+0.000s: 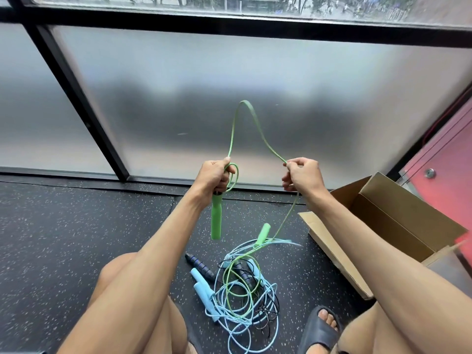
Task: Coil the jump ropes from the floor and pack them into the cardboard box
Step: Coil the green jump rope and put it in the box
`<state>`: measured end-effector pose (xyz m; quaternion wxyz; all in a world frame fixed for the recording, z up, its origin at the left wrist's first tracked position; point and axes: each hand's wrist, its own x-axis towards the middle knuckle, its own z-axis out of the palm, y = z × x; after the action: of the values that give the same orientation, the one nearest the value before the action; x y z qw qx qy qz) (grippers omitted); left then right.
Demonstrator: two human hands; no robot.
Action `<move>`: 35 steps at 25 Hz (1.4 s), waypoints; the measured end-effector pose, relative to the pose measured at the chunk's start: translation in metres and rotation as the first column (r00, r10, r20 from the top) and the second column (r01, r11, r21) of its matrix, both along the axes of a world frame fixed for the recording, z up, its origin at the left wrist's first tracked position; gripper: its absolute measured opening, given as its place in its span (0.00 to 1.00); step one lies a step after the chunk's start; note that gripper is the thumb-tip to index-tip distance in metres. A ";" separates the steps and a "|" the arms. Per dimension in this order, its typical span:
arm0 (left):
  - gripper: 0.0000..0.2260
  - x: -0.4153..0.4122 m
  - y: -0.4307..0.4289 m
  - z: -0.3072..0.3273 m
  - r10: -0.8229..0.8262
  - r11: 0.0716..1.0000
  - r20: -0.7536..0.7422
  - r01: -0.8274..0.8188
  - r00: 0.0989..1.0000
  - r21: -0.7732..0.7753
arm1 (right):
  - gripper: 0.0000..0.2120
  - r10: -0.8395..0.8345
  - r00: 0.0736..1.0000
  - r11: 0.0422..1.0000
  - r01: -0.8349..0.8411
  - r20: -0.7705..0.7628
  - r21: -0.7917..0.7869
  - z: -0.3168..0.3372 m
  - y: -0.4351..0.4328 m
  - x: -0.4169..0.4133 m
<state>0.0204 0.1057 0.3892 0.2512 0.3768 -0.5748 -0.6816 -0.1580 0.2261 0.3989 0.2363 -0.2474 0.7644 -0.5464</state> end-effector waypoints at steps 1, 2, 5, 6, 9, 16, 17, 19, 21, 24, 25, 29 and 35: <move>0.17 0.000 -0.001 0.000 0.011 1.000 0.001 -0.011 1.000 -0.002 | 0.09 0.021 1.000 0.997 -0.020 -0.010 0.071 -0.006 -0.001 -0.002; 0.17 -0.001 -0.001 0.000 0.018 1.000 0.001 -0.018 1.000 -0.006 | 0.08 0.057 0.998 0.988 -0.052 -0.031 0.144 -0.013 -0.002 -0.005; 0.15 -0.001 0.000 0.002 0.026 0.999 0.006 -0.026 1.000 -0.027 | 0.08 0.173 0.982 0.940 -0.140 -0.081 0.310 -0.028 -0.006 -0.010; 0.15 -0.001 0.001 0.002 0.026 0.999 0.005 -0.026 1.000 -0.031 | 0.10 0.194 0.978 0.930 -0.157 -0.081 0.331 -0.032 -0.008 -0.011; 0.15 0.000 0.002 0.002 0.003 0.999 -0.004 -0.003 1.000 -0.041 | 0.19 0.204 0.969 0.905 -0.132 -0.141 0.404 -0.036 -0.010 -0.007; 0.17 0.000 0.011 0.006 -0.266 0.962 0.089 0.270 0.960 -0.040 | 0.18 0.355 0.881 0.901 -0.233 -0.312 0.367 -0.030 -0.008 0.003; 0.17 -0.001 0.013 0.006 -0.304 0.951 0.081 0.307 0.949 -0.027 | 0.14 0.417 0.854 0.884 -0.301 -0.312 0.359 -0.030 -0.008 0.008; 0.18 -0.002 0.014 0.006 -0.359 0.933 0.019 0.359 0.933 0.009 | 0.09 0.512 0.805 0.844 -0.407 -0.298 0.349 -0.030 -0.009 0.019; 0.17 -0.002 0.011 0.007 -0.376 0.921 -0.089 0.383 0.922 0.077 | 0.07 0.556 0.776 0.821 -0.456 -0.298 0.344 -0.030 -0.009 0.027; 0.16 -0.001 0.006 0.009 -0.333 0.898 -0.310 0.400 0.890 0.182 | 0.05 0.562 0.822 0.811 -0.526 -0.089 0.258 -0.027 -0.008 0.036; 0.16 -0.001 0.006 0.010 -0.295 0.898 -0.376 0.389 0.878 0.205 | 0.05 0.552 0.834 0.812 -0.536 -0.005 0.233 -0.026 -0.007 0.039; 0.13 -0.003 0.004 0.014 -0.065 0.966 -0.518 0.185 0.853 0.182 | 0.01 0.551 0.822 0.787 -0.569 0.143 0.239 -0.025 -0.001 0.048; 0.10 -0.003 -0.005 0.006 0.243 0.970 -0.564 -0.191 0.789 0.151 | 0.05 0.605 0.788 0.729 -0.606 0.115 0.317 -0.026 0.006 0.049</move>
<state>0.0170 0.1007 0.3948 0.4740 0.2259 -0.3942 -0.7543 -0.1088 0.2321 0.3730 0.4414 -0.4377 0.7233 -0.3006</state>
